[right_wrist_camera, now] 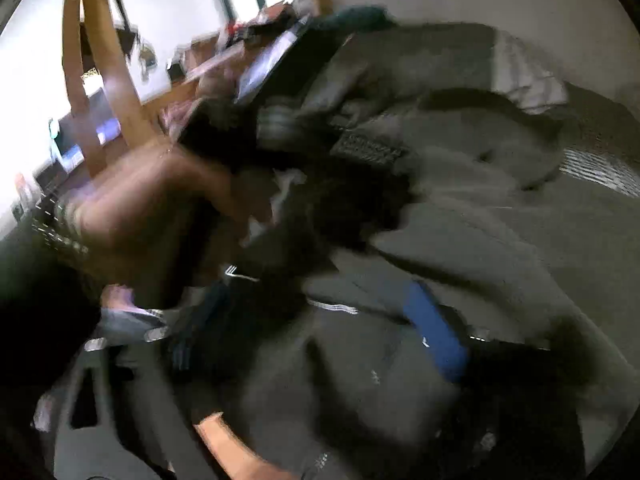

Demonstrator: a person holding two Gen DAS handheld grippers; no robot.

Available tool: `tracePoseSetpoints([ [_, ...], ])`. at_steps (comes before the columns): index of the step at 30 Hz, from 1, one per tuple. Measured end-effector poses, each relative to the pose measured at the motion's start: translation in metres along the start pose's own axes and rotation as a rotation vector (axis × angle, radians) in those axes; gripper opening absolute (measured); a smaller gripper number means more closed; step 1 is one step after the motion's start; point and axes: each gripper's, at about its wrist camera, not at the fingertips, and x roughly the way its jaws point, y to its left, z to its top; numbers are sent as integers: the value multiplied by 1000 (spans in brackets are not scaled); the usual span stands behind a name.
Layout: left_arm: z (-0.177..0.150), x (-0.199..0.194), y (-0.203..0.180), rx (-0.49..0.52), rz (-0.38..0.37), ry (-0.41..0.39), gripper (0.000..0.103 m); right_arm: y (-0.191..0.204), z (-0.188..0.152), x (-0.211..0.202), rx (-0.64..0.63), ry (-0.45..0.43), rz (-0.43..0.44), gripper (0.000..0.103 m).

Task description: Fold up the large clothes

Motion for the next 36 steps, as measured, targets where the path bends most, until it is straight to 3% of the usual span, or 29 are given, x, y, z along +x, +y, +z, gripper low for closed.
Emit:
tracePoseSetpoints([
  [3,-25,-16,-2,-4,48,-73,96,-46,3,-40,172,-16,-102,93],
  [5,-45,-15,1,-30,50,-68,97,-101,-1,-49,410,60,-194,93],
  [8,-64,-26,7,-41,40,-68,97,-167,-26,-27,743,197,-120,84],
  [10,-75,-32,7,-35,53,-37,97,-175,-30,-19,795,156,-40,87],
  [12,-87,-35,5,-5,70,-6,97,-175,-30,-10,811,155,-28,88],
  [13,-92,-35,4,14,85,3,97,-169,-26,-8,781,172,-50,87],
  [14,-98,-36,2,27,101,10,97,-160,-20,-10,731,186,-79,79],
  [15,-101,-36,2,33,112,12,97,-142,-9,-17,630,186,-118,72],
  [16,-106,-37,1,43,129,13,97,-125,3,-28,521,155,-129,72],
  [17,-109,-36,-2,63,153,12,97,-106,20,-36,385,116,-146,75],
  [18,-111,-35,-4,80,174,9,97,-85,39,-42,215,82,-176,94],
  [19,-113,-34,-7,94,190,5,97,-68,59,-40,50,77,-174,100],
  [23,-119,-38,-8,89,200,-28,97,-48,120,19,-527,211,-92,100],
  [25,-120,-56,-4,29,134,-86,97,-64,137,55,-727,400,48,100],
  [28,-119,-91,1,-42,11,-176,96,-101,141,89,-782,650,119,100],
  [30,-110,-88,3,-54,-48,-129,97,-124,140,109,-759,755,180,100],
  [34,-90,-50,24,-170,-95,-27,96,-137,129,148,-780,880,187,98],
  [35,-88,-43,28,-200,-121,-11,97,-139,125,158,-766,910,205,95],
  [36,-82,-39,31,-220,-138,-11,97,-142,123,168,-719,964,240,67],
])
